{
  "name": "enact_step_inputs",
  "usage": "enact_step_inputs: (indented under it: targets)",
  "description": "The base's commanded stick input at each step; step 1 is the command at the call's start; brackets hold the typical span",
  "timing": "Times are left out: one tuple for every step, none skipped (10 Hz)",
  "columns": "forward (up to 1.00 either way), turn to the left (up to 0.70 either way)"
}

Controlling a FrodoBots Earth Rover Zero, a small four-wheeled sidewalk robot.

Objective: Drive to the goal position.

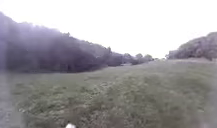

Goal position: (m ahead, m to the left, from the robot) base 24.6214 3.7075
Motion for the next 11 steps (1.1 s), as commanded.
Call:
enact_step_inputs:
  targets:
    - [0.70,-0.11]
    - [0.70,-0.06]
    - [0.70,-0.01]
    - [0.70,0.00]
    - [0.70,0.00]
    - [0.70,0.00]
    - [0.70,0.00]
    - [0.70,0.00]
    - [0.70,0.00]
    - [0.70,-0.01]
    - [0.70,-0.04]
